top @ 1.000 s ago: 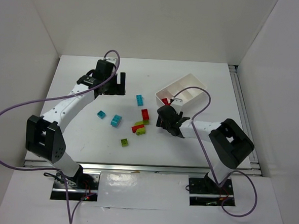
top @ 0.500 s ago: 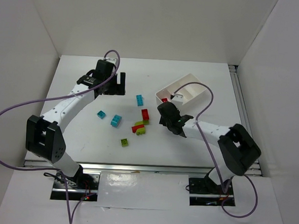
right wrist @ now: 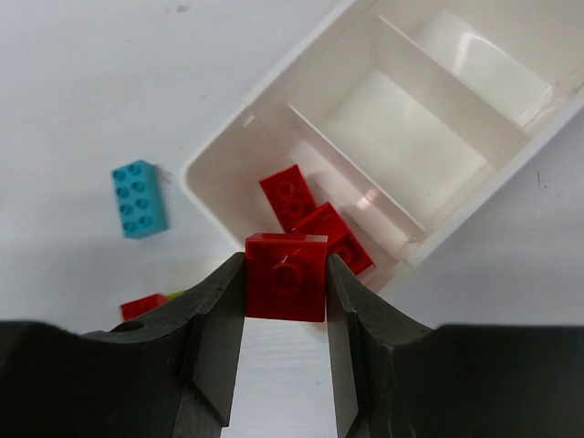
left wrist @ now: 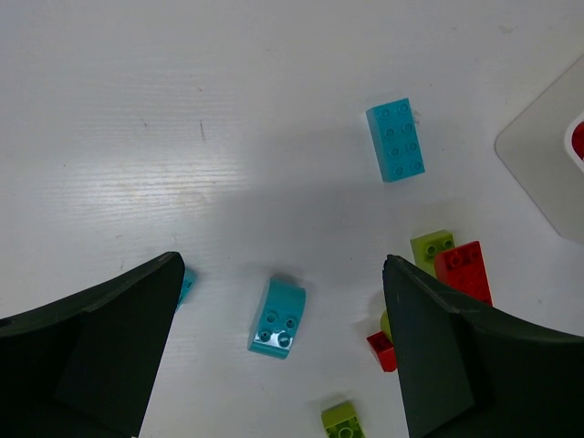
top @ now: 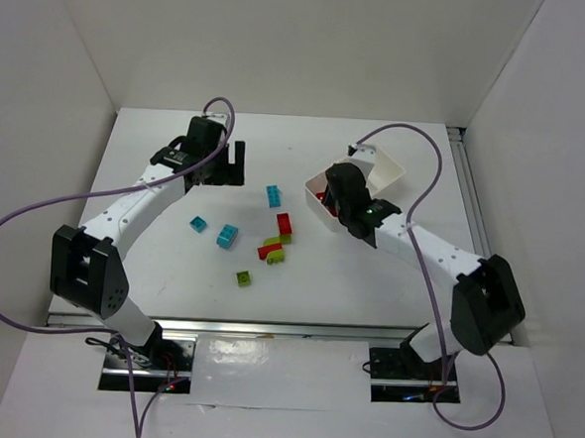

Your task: Sort the legos into containers by color

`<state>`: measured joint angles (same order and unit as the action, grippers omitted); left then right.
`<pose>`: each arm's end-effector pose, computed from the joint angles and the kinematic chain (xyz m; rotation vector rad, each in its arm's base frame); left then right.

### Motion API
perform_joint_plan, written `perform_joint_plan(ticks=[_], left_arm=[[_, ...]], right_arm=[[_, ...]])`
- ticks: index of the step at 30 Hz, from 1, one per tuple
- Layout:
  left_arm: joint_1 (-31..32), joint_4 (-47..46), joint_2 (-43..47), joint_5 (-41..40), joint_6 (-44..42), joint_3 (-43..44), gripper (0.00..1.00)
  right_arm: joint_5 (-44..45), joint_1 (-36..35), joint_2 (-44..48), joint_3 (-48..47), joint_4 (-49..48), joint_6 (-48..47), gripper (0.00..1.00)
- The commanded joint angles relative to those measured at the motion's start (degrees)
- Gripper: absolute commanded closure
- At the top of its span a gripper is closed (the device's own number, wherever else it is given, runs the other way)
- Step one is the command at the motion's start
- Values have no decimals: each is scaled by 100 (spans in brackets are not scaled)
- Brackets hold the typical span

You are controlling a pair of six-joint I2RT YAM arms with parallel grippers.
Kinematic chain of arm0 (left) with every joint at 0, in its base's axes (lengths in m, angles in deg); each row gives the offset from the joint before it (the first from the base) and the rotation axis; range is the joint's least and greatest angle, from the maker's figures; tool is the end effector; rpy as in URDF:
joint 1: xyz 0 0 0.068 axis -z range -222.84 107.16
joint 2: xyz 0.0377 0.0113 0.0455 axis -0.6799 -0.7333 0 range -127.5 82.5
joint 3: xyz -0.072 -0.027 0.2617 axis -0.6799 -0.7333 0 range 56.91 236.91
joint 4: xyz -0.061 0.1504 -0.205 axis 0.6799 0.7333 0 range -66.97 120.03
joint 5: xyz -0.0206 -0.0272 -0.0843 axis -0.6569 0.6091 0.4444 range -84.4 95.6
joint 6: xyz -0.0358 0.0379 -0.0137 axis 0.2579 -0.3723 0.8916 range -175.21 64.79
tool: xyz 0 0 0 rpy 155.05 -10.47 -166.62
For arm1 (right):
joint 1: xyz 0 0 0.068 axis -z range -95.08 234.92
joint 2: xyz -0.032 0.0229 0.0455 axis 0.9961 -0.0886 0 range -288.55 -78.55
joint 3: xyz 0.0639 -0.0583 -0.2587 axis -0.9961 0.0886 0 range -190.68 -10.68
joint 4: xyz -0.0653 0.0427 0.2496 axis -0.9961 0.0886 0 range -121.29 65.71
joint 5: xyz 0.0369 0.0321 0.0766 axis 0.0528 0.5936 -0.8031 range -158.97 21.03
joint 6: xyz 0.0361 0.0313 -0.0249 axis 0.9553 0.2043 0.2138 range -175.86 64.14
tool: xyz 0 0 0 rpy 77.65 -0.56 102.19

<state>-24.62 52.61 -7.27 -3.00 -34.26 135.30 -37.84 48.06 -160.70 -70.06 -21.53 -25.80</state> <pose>0.3373 -0.1054 0.3164 -0.1326 2.2791 -0.1871 0.2680 0.1779 0.2793 0.1891 2.0433 0.1418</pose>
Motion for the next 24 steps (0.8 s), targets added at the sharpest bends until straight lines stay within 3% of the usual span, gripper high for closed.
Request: perform_joint_plan(ticks=[1, 9, 12, 14, 18, 24], left_arm=[[24, -58, 57, -45, -56, 151, 0], [24, -58, 233, 262, 76, -26, 0], [172, -5, 233, 385, 304, -26, 0], [321, -5, 172, 517, 435, -26, 0], [551, 118, -48, 456, 568, -26, 0], [551, 231, -31, 9, 568, -26, 0]], right_arm=[[-125, 205, -581, -337, -421, -387, 74], [-327, 592, -1391, -812, -765, -440, 72], [-459, 645, -1515, -813, -765, -440, 65], [-512, 645, -1515, -813, -765, -440, 50], [-573, 645, -1401, -865, -625, -440, 31], [-722, 294, -699, -699, -501, -887, 32]])
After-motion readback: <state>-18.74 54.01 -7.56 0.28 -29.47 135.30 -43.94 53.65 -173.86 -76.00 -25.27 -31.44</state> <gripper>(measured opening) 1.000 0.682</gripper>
